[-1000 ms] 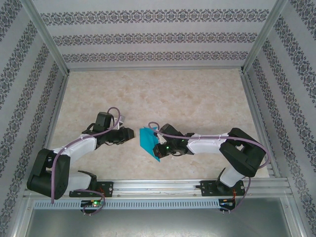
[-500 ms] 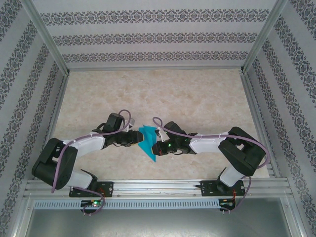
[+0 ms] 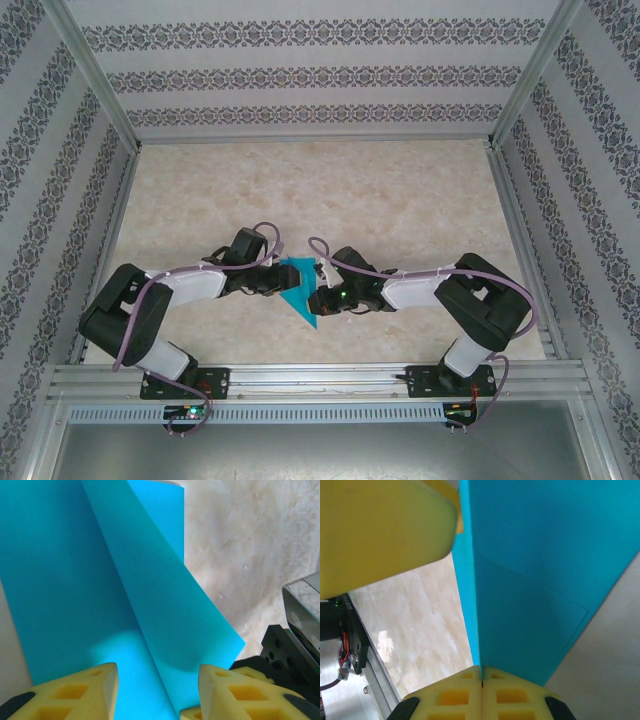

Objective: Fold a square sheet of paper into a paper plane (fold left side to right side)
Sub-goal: Fourth fold the wing at the center of the table.

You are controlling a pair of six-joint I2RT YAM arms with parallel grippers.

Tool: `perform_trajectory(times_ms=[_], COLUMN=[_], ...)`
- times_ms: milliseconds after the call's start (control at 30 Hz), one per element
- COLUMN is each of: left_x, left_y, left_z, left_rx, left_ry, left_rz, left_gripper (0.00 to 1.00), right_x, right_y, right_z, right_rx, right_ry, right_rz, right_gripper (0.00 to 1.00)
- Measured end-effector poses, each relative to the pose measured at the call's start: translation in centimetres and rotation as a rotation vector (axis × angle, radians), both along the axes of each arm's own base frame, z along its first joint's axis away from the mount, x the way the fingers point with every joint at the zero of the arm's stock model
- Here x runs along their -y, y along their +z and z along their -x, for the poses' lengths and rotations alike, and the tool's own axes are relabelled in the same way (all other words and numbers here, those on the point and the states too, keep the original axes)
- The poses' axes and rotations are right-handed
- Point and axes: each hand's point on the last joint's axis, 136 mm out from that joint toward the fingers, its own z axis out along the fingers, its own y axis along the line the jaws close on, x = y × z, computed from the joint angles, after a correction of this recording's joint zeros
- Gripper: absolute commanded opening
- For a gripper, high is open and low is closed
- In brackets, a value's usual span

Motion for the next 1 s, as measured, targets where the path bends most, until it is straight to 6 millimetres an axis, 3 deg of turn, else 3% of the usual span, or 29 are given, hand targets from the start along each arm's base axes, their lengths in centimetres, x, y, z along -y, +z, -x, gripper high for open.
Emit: perform_trajectory(times_ms=[667, 1000], left_x=[0.1, 0.2], left_y=[-1.3, -1.5], left_z=[-2.1, -2.5], left_rx=[0.0, -0.003], left_ry=[0.053, 0.057], left_rz=[-0.072, -0.08], left_gripper=[0.46, 0.45], right_x=[-0.3, -0.1], right_y=[-0.8, -0.7], right_z=[0.2, -0.2], right_rx=[-0.024, -0.038], right_ry=[0.014, -0.005], right_rz=[-0.018, -0.025], right_gripper=[0.0, 0.1])
